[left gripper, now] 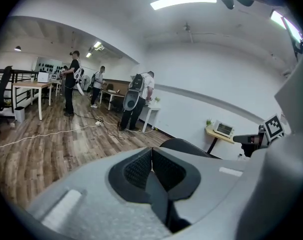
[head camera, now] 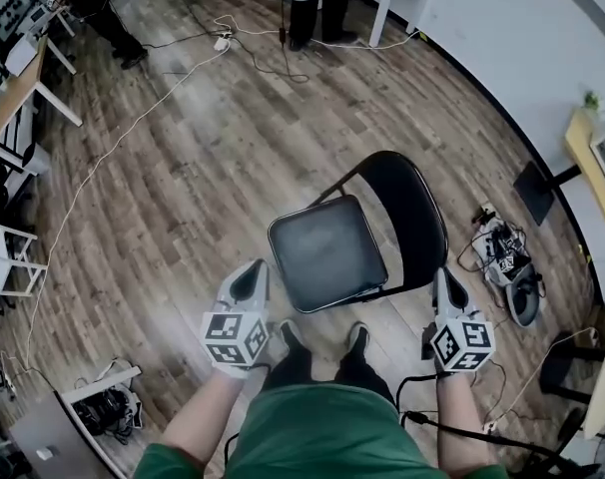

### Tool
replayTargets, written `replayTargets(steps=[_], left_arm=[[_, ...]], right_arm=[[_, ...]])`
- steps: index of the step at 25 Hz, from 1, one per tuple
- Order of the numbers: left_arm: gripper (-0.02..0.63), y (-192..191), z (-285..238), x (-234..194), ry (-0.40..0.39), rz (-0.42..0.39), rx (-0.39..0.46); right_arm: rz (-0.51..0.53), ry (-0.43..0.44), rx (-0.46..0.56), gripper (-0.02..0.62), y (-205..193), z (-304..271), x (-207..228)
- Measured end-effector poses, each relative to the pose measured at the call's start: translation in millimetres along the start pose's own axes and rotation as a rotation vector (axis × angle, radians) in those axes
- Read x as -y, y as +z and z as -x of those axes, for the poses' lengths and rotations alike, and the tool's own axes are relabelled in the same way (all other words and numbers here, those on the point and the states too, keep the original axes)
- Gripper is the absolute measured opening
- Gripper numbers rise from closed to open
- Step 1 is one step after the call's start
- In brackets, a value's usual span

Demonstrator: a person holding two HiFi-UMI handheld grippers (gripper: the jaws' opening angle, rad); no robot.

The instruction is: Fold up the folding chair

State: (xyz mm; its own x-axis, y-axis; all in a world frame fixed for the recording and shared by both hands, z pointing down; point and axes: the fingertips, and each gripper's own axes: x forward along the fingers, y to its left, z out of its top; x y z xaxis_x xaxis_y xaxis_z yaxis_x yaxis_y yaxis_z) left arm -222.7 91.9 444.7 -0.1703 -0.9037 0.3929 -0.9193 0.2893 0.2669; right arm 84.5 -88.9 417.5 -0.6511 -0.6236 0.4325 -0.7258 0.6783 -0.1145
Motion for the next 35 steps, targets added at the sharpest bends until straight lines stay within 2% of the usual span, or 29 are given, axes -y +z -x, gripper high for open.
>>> replayTargets(steps=[4,8,15,18,21,25,30,35], left_arm=[[0.012,-24,-15,-31,-0.005,-0.006,-0.049],[0.013,-52,-34,-44,-0.018,0.014,-0.117],[0.015,-94,-73,-41,-0.035,0.09,-0.186],[0.022,-113,-93,-35,-0.067,0.161,-0.209],[0.102,-142,-105,-35,-0.095,0.232,-0.243],[0.178,-193,-121,-47,-0.109,0.286,-0.325],[0.214,-261,-156,-95,-0.074,0.431,-0.394],[0.264,-305,-194,-136,-0.106,0.48,-0.461]], right_arm=[[0.015,-0.042,-0.026,0.003,-6,2,2],[0.028,-0.056,-0.057,0.003,-12,-2,13],[0.005,-0.019,-0.071,0.003,-21,-28,48],[0.013,0.009,-0.064,0.003,-22,-41,63],[0.053,0.03,-0.079,0.003,-30,-57,74],[0.074,0.016,-0.101,0.003,-42,-69,87],[0.09,-0.042,-0.125,0.003,-56,-79,99],[0.099,-0.133,-0.161,0.005,-61,-84,101]])
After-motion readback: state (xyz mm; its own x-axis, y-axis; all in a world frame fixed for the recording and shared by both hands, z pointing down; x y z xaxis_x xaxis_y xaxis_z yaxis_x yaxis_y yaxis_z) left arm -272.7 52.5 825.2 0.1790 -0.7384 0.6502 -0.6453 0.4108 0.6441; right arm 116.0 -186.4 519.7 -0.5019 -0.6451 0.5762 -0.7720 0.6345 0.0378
